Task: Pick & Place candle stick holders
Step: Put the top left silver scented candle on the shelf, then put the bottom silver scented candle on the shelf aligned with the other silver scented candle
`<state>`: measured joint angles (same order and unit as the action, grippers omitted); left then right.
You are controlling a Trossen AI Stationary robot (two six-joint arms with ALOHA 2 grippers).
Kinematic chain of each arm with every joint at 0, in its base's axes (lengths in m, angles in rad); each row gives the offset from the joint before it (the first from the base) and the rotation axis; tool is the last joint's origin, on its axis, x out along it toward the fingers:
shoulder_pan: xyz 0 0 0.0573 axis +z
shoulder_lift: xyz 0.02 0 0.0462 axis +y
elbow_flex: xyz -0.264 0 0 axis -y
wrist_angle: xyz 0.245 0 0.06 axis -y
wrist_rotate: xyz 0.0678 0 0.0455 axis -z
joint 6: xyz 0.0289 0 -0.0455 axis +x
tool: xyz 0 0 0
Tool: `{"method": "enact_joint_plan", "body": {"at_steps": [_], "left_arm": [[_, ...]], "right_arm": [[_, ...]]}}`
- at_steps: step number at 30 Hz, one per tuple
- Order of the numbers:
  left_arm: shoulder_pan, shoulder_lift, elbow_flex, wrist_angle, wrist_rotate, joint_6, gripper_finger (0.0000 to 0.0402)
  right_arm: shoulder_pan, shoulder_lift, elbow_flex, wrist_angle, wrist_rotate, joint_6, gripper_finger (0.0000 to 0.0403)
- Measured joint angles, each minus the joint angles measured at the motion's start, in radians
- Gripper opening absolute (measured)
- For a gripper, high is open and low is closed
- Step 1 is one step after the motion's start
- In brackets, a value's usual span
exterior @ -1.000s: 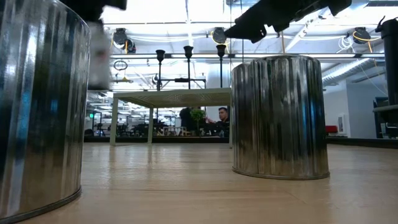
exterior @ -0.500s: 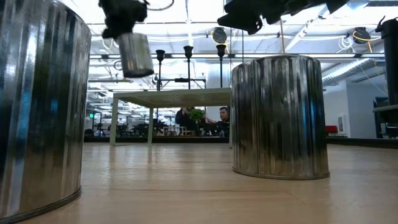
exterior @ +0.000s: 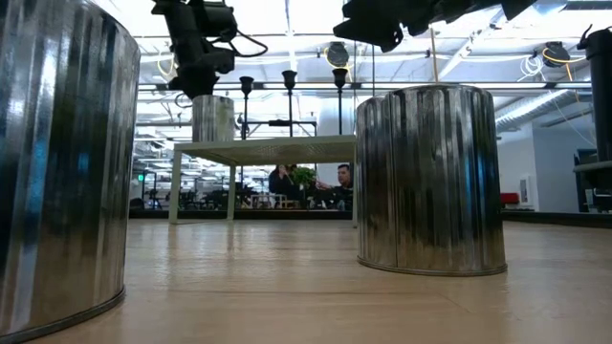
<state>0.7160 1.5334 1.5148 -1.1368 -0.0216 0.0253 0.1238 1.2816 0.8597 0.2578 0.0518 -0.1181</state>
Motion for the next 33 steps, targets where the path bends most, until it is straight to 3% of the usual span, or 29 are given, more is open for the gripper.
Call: {"method": "enact_joint_plan", "body": {"at_steps": [8, 24, 33], "left_arm": [[0.012, 0.006, 0.025, 0.014, 0.066, -0.001, 0.0004], [0.002, 0.008, 0.027, 0.042, 0.075, 0.02, 0.008], [0.001, -0.127, 0.027, 0.042, 0.102, 0.148, 0.0072]], "right_arm": [[0.0, 0.0, 0.0, 0.0, 0.0, 0.0, 0.0242], [0.0, 0.0, 0.0, -0.001, 0.0, 0.0, 0.0242], [0.0, 0.009, 0.0, 0.005, 0.0, 0.001, 0.0242]]}}
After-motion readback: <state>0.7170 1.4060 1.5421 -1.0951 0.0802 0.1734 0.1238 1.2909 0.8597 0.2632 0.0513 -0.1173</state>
